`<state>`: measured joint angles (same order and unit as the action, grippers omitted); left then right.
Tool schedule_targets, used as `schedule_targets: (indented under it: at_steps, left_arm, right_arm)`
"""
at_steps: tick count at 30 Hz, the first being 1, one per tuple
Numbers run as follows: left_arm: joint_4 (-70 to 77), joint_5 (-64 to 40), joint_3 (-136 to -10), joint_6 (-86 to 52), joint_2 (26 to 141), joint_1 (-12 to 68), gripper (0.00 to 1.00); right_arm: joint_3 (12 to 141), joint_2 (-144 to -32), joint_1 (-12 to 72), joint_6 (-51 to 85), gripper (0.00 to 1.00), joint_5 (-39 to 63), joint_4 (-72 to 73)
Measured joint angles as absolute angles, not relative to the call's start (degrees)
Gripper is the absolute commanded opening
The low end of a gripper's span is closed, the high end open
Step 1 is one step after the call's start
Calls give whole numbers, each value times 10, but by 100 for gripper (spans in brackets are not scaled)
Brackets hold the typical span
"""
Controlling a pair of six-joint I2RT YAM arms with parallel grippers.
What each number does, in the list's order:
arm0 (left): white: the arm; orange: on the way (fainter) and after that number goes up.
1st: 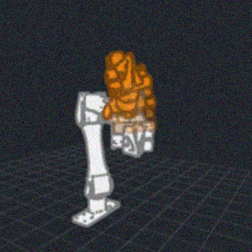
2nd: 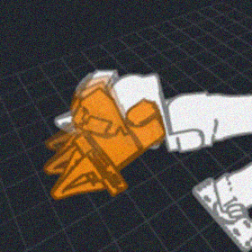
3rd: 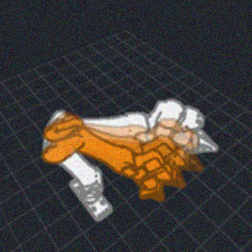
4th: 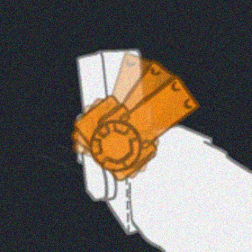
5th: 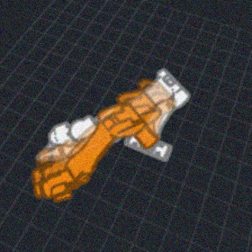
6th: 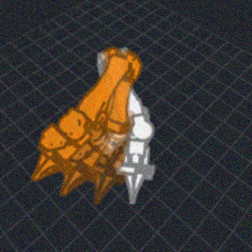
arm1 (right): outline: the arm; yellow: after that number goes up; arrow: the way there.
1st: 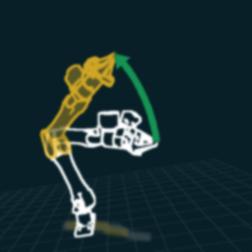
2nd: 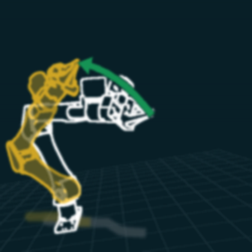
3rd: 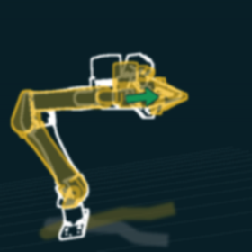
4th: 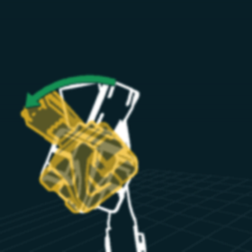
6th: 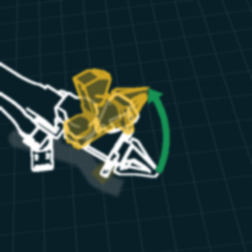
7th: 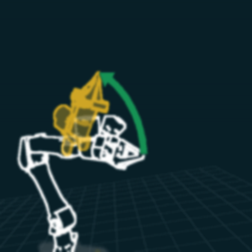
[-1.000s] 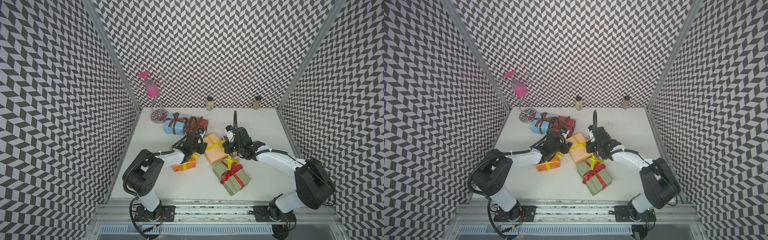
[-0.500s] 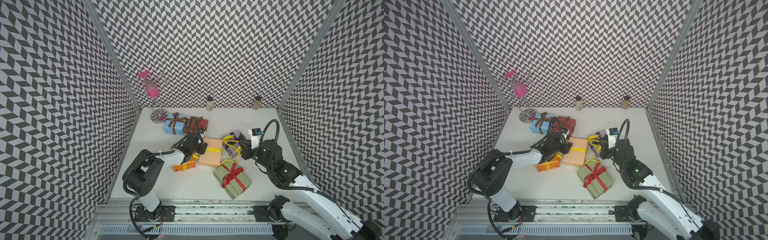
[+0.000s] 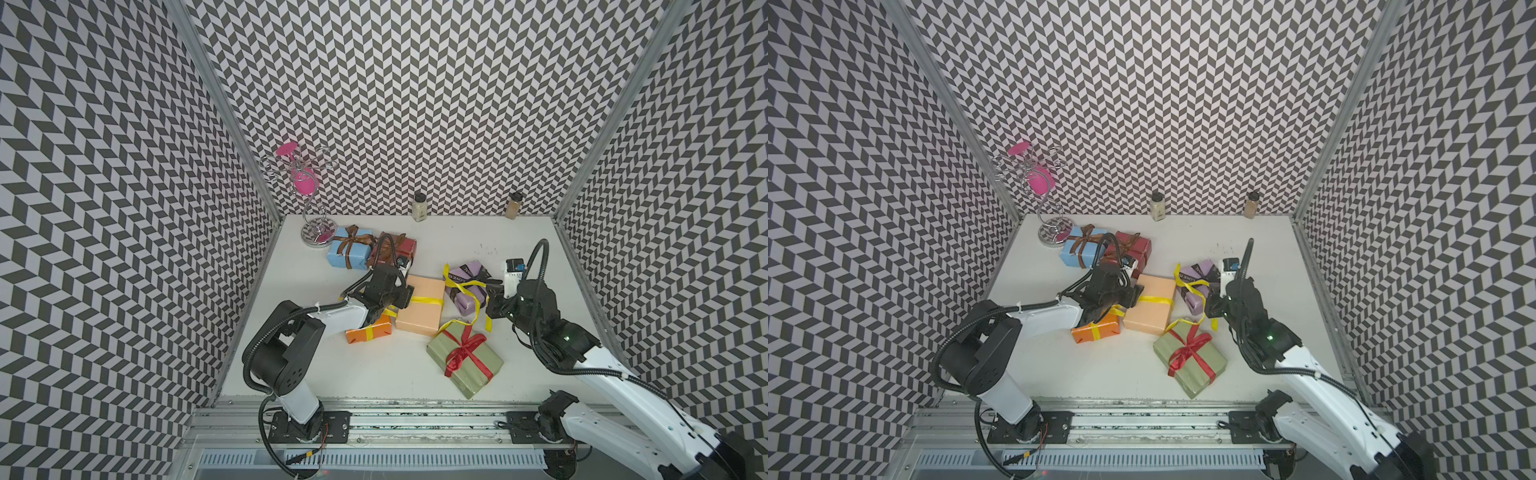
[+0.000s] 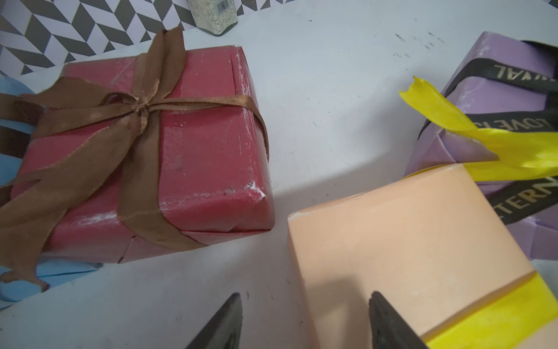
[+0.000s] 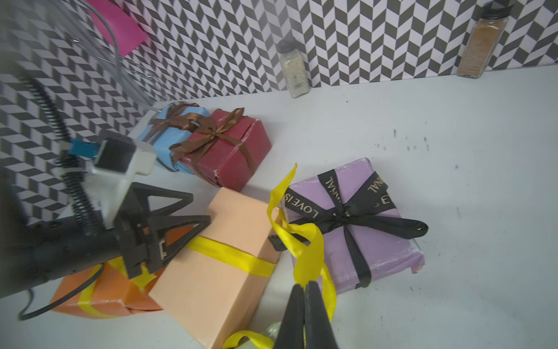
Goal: Untie the ribbon bows on the gift boxes
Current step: Untie the ribbon from the gift box, then pull the ribbon from the gift box.
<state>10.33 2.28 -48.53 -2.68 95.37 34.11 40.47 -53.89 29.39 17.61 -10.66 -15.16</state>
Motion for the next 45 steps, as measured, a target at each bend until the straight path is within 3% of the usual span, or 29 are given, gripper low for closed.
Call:
schedule_targets:
  at_steps: [3, 5, 10, 17, 24, 34, 45]
  left_arm:
    - [102, 23, -485, -27, 949, 341, 67]
    - [100, 23, -485, -28, 947, 341, 67]
    - [95, 23, -483, -28, 938, 341, 67]
    - [83, 23, -477, -28, 914, 341, 68]
    - [62, 30, -477, -40, 909, 341, 69]
    - [45, 24, -473, -81, 858, 317, 72]
    - [47, 9, -448, -100, 842, 296, 72]
  right_arm:
    - [445, -602, 263, 171, 50, -117, -148]
    - [473, -641, 250, 164, 54, -124, -155]
    - [518, -686, 247, 141, 56, -98, -186]
    - [501, -681, 296, 91, 50, 64, -161]
    - [490, -741, 322, 48, 46, 155, -129]
    - [523, -894, 350, -28, 52, 184, -95]
    - [571, -959, 373, -109, 53, 136, -88]
